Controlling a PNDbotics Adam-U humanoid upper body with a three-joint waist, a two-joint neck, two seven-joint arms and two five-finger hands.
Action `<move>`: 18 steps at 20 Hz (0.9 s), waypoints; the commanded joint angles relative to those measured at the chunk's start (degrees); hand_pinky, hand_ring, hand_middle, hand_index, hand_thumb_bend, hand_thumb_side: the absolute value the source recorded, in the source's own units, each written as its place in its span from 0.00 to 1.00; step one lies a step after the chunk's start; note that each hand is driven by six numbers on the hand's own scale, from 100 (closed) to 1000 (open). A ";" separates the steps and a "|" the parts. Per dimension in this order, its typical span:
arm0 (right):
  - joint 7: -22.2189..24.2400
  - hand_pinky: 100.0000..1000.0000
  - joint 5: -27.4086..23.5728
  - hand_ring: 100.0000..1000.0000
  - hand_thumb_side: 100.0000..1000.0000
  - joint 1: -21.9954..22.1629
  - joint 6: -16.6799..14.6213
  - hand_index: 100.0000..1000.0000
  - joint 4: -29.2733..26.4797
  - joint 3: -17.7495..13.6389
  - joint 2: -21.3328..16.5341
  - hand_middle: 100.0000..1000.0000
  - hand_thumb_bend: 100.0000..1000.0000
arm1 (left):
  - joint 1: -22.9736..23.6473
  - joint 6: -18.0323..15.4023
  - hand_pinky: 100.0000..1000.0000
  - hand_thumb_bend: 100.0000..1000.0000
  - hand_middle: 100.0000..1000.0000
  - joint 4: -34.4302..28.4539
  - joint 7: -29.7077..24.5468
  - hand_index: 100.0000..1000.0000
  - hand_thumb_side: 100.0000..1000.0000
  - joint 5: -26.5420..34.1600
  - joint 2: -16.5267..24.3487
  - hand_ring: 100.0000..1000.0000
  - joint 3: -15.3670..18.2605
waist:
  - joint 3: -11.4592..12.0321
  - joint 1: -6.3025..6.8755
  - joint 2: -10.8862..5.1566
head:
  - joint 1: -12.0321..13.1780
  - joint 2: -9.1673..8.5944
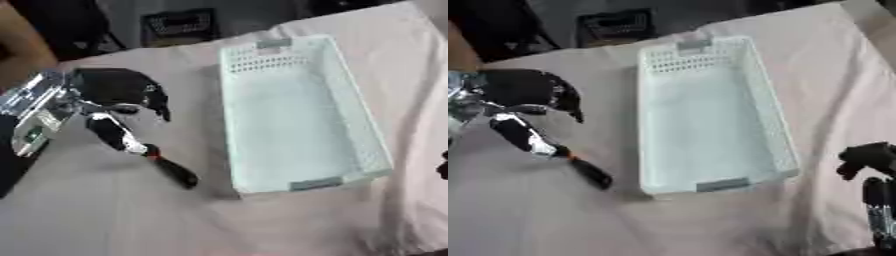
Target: Pick up objects on the table and place them in the box.
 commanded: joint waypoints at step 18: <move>0.36 0.30 -0.22 0.41 0.76 -0.31 -0.10 0.73 -1.23 0.10 -0.61 0.55 0.00 | -0.25 -7.33 0.71 0.42 0.53 1.86 -4.77 0.72 0.76 -2.50 -2.09 0.74 -2.05 | -0.45 -0.31 -0.73 | 0.59 0.04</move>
